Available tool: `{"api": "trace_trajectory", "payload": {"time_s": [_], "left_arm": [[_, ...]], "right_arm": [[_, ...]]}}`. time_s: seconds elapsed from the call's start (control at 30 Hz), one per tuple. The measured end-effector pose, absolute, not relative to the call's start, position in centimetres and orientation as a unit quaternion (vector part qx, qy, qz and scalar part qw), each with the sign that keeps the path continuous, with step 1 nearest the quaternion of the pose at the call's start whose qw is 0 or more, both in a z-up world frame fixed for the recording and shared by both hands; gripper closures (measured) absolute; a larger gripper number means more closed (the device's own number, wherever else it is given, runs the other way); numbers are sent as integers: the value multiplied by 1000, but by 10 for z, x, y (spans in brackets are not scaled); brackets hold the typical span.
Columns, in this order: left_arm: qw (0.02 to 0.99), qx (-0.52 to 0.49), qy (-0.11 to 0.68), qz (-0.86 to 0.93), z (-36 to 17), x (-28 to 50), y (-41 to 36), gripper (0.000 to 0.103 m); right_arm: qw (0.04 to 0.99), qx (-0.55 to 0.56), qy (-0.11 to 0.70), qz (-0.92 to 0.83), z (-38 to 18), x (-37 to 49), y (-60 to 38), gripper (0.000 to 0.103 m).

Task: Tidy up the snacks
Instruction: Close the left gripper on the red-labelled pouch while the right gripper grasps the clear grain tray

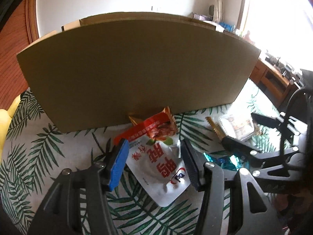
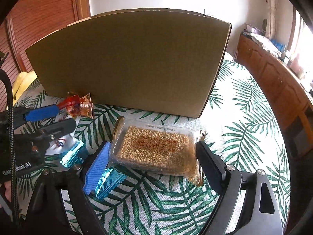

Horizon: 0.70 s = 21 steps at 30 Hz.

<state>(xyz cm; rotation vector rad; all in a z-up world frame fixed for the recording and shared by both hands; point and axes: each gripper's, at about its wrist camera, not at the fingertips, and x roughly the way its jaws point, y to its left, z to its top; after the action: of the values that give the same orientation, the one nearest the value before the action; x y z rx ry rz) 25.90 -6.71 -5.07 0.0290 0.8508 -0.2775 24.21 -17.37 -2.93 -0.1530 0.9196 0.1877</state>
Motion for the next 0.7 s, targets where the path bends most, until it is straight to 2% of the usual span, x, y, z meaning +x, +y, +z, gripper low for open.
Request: {"api": "trace_trajectory", "payload": {"time_s": [0.13, 0.2, 0.3, 0.57, 0.7], "left_arm": [[901, 26, 414, -128, -52, 259, -72, 47], [899, 40, 417, -124, -54, 259, -76, 39], [893, 53, 430, -123, -61, 258, -80, 34], [892, 53, 430, -126, -60, 252, -70, 34], [891, 51, 429, -137, -60, 250, -70, 39]], "right_arm": [[888, -87, 443, 85, -29, 244, -169, 12], [888, -89, 444, 84, -30, 246, -166, 12], [886, -91, 446, 84, -30, 246, -165, 11], [882, -122, 450, 70, -33, 248, -152, 10], [882, -120, 451, 66, -33, 248, -150, 10]]}}
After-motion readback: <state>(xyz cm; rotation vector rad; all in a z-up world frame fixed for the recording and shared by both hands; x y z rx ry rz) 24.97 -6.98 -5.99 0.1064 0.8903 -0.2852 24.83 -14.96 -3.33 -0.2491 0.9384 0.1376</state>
